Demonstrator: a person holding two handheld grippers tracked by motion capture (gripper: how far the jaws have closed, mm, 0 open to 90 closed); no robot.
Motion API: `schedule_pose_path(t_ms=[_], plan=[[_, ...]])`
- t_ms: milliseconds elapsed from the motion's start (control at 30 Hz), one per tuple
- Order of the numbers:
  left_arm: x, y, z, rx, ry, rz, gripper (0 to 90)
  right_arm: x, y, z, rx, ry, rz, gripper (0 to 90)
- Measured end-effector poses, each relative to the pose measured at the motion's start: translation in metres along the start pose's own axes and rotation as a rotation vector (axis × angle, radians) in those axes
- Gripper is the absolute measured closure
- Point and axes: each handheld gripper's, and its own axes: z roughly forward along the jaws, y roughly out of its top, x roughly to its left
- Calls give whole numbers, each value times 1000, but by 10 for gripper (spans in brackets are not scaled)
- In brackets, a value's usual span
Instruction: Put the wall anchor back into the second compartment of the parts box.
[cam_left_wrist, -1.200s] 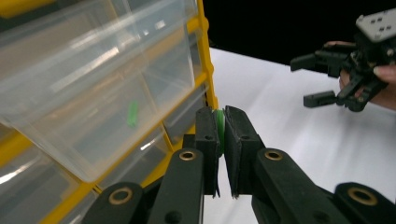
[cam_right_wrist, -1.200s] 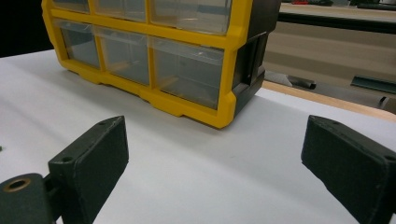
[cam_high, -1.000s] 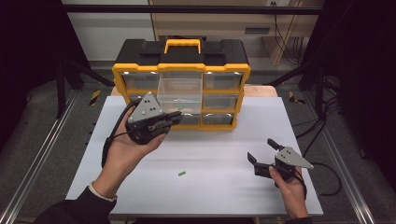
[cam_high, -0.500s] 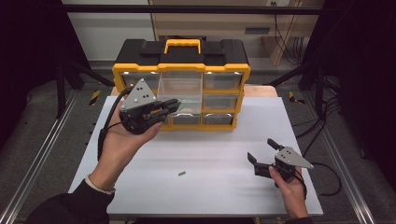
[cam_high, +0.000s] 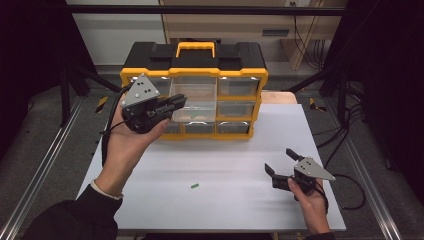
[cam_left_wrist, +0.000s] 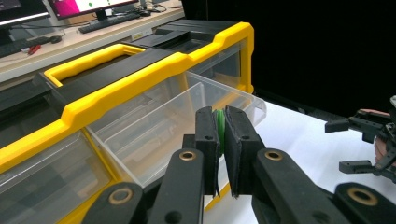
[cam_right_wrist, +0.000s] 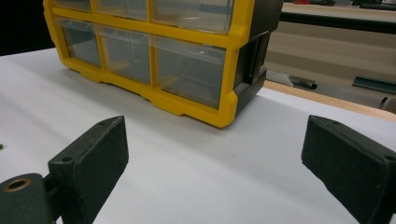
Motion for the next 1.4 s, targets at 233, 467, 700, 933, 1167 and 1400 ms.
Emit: schedule_pose_path(t_ms=[233, 467, 700, 933, 1167, 1400], plan=[[5, -2, 1, -12, 26, -15, 841, 1, 0, 0, -12, -2, -17, 74], [8, -2, 2, -18, 32, -26, 840, 0, 0, 0, -10, -3, -16, 74], [15, -3, 6, -30, 37, -51, 840, 0, 0, 0, -9, -1, -14, 74], [18, 3, 12, -29, 51, -52, 840, 0, 0, 0, -10, 0, -11, 75], [18, 8, 21, -16, 54, -41, 840, 0, 0, -1, -5, -1, -11, 74], [20, 6, 30, -6, 69, -37, 750, -1, 0, -1, -10, 0, -5, 74]])
